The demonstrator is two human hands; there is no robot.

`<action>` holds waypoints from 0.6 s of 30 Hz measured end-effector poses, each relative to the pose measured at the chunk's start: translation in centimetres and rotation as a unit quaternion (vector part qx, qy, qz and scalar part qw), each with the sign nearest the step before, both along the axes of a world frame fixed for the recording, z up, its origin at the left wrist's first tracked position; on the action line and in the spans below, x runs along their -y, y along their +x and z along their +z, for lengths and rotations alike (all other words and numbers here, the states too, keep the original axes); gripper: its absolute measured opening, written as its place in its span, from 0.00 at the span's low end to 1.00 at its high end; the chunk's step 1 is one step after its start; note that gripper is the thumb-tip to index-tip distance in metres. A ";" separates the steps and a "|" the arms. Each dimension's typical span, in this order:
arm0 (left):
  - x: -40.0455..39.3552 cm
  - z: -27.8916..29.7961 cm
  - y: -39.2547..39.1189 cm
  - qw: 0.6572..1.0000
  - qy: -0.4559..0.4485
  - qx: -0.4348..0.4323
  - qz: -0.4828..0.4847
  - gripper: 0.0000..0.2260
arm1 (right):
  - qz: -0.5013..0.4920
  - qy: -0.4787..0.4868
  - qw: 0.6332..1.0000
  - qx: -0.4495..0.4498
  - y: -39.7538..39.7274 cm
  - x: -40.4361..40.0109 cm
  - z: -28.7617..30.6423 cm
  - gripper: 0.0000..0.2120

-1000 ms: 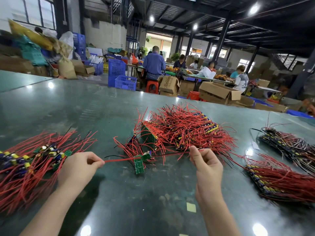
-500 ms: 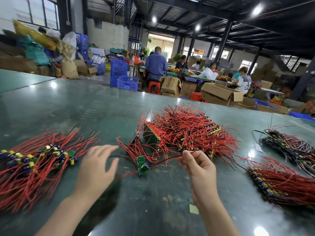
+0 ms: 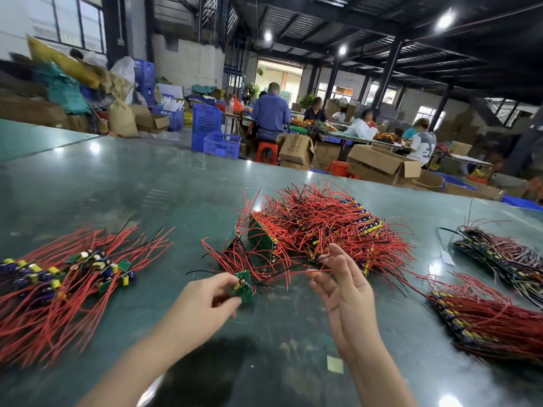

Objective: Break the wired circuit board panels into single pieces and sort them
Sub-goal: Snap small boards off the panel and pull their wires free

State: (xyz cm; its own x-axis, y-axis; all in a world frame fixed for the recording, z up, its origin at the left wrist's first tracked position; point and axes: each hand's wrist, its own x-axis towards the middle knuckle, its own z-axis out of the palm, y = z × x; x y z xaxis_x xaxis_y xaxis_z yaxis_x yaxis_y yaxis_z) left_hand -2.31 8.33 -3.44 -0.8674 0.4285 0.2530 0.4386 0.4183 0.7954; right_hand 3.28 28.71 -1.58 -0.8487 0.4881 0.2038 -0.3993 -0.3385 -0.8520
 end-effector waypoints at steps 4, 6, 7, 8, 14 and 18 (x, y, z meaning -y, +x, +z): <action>3.5 2.9 -2.2 0.989 0.000 0.145 -0.002 0.06 | -0.003 -0.005 0.999 0.034 0.0 0.0 -0.2 0.15; 6.1 3.6 -3.6 0.974 0.057 0.215 0.040 0.09 | 0.002 -0.016 0.999 0.043 0.1 -0.1 -0.2 0.15; 7.4 3.6 -4.7 0.967 0.088 0.225 0.080 0.10 | 0.004 -0.019 0.999 0.046 0.1 0.0 -0.1 0.15; 8.8 3.5 -6.0 0.961 0.115 0.216 0.130 0.10 | 0.007 -0.021 0.999 0.049 0.1 0.0 -0.1 0.15; 16.6 -1.3 -12.3 0.910 -0.163 0.012 0.382 0.12 | 0.044 -0.011 0.997 0.062 0.2 -0.2 0.0 0.08; 17.5 -3.4 -11.8 0.850 -0.349 0.016 0.394 0.17 | 0.056 0.001 0.996 0.066 0.3 -0.2 0.1 0.09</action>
State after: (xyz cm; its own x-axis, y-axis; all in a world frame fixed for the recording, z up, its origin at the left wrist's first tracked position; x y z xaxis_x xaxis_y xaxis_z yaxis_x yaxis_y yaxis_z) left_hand -14.08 -9.21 -6.85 -0.9562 -0.2537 0.1462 -0.2146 0.9468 0.2398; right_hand 3.56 28.88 -1.52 -0.9175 0.3882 0.0872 -0.2432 -0.3737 -0.8951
